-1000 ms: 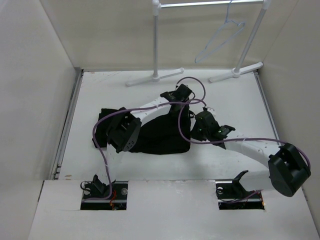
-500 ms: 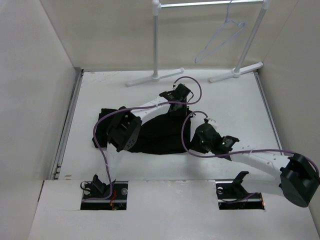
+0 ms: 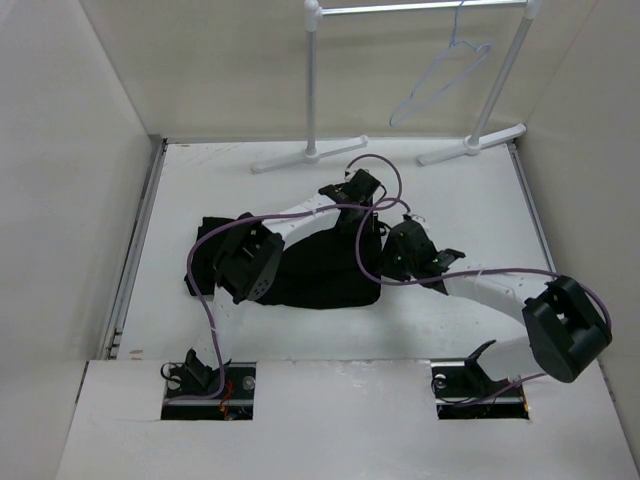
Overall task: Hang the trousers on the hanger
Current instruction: Fold the trousers at the center of the board.
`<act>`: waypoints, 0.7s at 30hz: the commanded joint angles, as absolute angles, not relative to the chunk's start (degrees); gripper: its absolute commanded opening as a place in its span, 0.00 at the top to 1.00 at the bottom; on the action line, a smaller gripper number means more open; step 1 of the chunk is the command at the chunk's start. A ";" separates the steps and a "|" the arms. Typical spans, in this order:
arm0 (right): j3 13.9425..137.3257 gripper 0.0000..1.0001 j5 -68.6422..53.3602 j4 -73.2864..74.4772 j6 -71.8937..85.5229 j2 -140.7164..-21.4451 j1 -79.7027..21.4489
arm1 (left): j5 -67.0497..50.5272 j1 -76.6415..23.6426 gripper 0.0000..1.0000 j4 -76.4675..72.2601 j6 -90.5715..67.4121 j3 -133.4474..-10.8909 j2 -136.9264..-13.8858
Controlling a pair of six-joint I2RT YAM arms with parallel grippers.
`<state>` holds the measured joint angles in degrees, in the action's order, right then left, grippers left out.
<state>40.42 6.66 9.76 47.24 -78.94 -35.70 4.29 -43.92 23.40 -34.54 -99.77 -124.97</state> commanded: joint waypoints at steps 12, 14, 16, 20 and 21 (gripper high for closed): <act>36.75 0.96 7.38 13.61 50.18 -69.79 -39.14 | 4.57 -43.20 0.65 23.20 -35.68 -100.37 -123.57; 34.90 0.97 7.38 14.50 51.76 -68.91 -40.55 | 4.48 -43.20 0.65 22.85 -35.95 -100.37 -124.01; 33.06 0.97 7.38 14.68 54.30 -69.43 -41.52 | 4.22 -43.37 0.65 22.59 -36.30 -100.28 -124.45; 30.85 0.95 7.65 14.77 58.26 -71.45 -43.19 | 4.39 -43.64 0.62 22.06 -37.18 -99.06 -124.28; 30.68 0.92 7.91 14.77 58.53 -71.80 -43.54 | 4.31 -43.64 0.61 21.89 -37.44 -98.53 -123.84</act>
<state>31.86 7.33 11.79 55.07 -71.00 -42.17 3.11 -43.90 23.22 -36.49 -99.72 -124.97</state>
